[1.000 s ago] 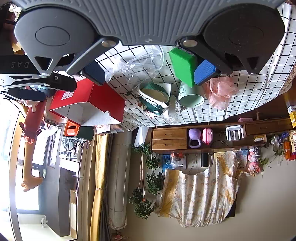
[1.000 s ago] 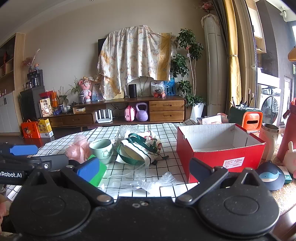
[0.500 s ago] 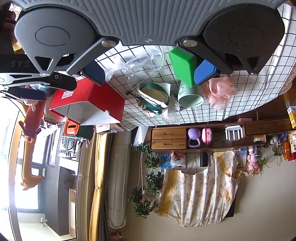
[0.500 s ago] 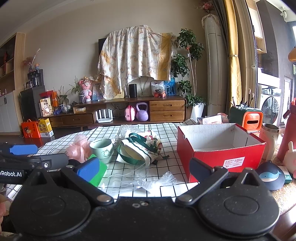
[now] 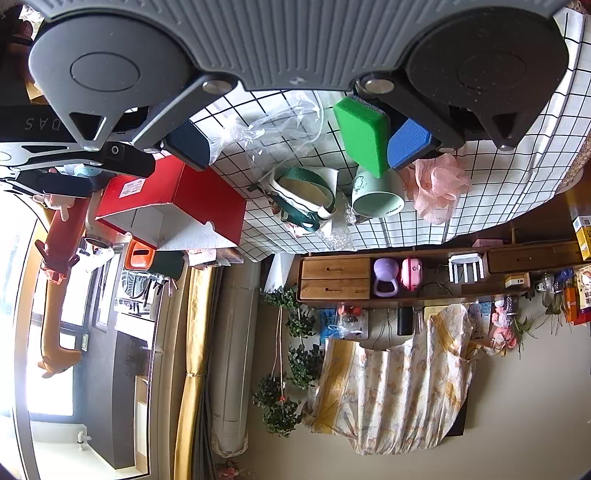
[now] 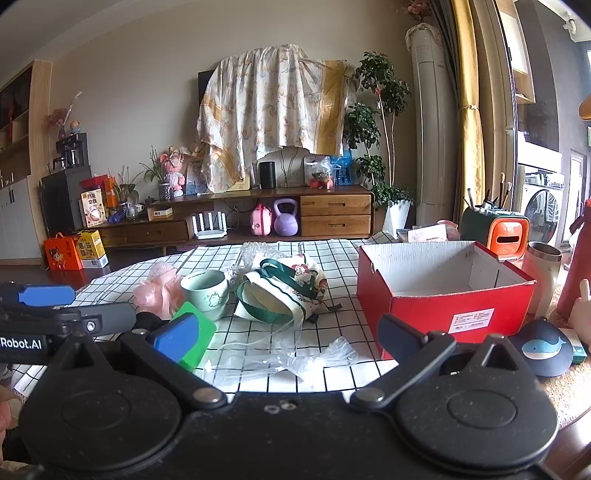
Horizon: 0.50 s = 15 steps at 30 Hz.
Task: Organize soft objects
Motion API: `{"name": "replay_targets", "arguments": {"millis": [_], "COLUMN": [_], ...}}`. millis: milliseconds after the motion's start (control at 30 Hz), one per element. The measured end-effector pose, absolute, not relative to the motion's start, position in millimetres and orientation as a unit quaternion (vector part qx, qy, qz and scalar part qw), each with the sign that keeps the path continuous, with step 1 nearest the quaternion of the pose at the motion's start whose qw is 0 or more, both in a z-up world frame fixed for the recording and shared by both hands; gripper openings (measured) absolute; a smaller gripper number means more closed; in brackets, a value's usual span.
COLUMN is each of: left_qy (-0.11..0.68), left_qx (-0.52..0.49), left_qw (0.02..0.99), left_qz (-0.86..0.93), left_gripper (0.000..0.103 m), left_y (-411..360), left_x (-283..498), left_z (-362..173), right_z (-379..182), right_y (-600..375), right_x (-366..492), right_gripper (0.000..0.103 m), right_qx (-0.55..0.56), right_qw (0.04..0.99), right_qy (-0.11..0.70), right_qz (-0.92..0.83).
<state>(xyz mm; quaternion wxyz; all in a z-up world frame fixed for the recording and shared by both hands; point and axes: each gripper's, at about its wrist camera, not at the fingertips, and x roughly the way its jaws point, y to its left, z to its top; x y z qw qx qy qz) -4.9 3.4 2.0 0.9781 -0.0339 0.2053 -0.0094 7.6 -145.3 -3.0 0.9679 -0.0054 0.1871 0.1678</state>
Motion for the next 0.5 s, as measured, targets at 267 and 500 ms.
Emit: {"name": "replay_targets", "arguments": {"millis": [267, 500], "left_qy": [0.224, 0.245], "left_qx": [-0.056, -0.059], "left_qw": [0.973, 0.968], "left_qz": [-0.010, 0.009], "left_gripper": [0.103, 0.103], "left_y": [16, 29], "left_x": [7, 24], "left_z": [-8, -20], "right_z": [-15, -22], "right_y": [-137, -129], "right_x": [23, 43], "right_gripper": [0.103, 0.103], "right_qx": [-0.009, -0.013], "right_qw": [0.961, 0.953], "right_qy": [0.210, 0.233], "right_qz": [0.178, 0.193]}}
